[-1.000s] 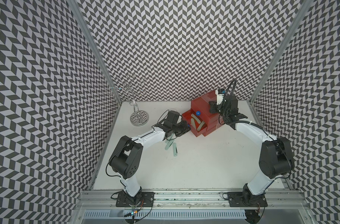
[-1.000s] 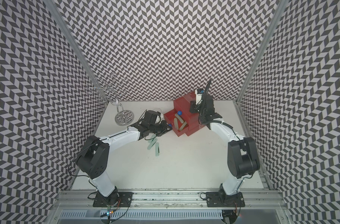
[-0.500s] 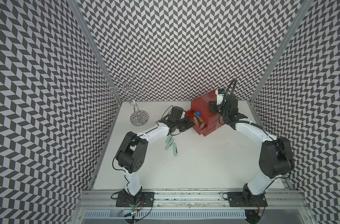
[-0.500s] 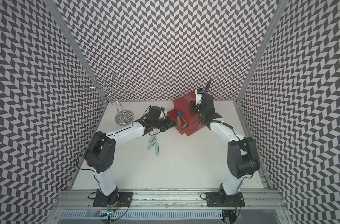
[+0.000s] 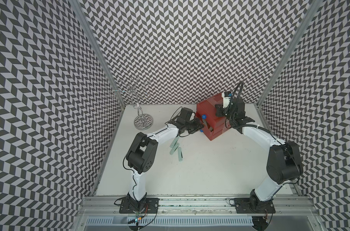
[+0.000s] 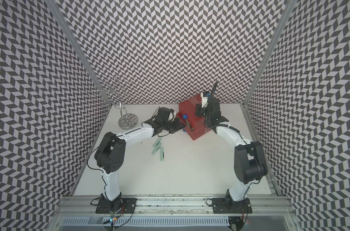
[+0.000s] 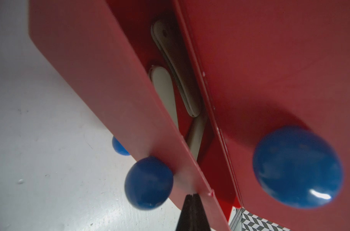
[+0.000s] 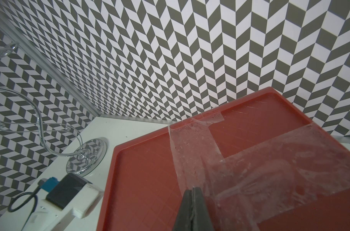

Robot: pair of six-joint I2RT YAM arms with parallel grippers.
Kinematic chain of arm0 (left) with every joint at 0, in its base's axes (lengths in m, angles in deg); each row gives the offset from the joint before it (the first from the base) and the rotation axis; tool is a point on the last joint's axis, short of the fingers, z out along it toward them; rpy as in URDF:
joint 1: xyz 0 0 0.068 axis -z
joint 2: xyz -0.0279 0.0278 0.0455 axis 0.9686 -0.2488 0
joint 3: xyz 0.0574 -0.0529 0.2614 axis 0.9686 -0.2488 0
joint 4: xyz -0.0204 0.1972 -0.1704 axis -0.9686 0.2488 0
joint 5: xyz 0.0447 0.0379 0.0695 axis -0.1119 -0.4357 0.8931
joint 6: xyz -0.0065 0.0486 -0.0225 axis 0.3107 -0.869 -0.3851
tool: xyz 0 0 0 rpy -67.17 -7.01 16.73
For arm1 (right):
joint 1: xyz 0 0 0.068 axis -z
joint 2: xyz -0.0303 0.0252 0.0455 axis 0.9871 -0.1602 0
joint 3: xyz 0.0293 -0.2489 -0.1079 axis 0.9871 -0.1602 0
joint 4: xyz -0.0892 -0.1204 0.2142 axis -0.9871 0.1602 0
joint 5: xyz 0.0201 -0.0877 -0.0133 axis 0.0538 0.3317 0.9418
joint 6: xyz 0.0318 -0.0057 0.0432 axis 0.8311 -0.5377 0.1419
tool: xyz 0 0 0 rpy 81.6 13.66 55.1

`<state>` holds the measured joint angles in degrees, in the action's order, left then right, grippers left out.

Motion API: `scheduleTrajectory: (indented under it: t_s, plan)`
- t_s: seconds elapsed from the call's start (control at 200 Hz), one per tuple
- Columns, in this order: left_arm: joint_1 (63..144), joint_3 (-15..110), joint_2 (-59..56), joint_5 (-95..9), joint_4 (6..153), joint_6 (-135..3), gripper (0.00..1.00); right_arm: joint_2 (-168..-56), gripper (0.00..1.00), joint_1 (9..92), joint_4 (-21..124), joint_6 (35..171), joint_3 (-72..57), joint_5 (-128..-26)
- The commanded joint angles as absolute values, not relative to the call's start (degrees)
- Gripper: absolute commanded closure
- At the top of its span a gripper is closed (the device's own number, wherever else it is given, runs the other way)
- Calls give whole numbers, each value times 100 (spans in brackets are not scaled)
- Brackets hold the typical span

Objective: Place the fruit knives into the drawer by color
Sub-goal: Close the drawer in the storage box.

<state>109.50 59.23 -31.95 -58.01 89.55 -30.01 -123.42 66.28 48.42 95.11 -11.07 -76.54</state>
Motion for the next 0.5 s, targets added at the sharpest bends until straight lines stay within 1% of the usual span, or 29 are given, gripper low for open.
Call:
scheduleTrajectory:
  t_s: [0.0, 0.496]
  plan:
    - [11018, 6221, -3339, -5900, 8909, -3068, 100, -13494, 100, 6584, 7163, 9721, -1846, -7891]
    - [11127, 6605, -3722, -5946, 8713, -2926, 100, -13473, 100, 6582, 7155, 9718, -1863, -7935]
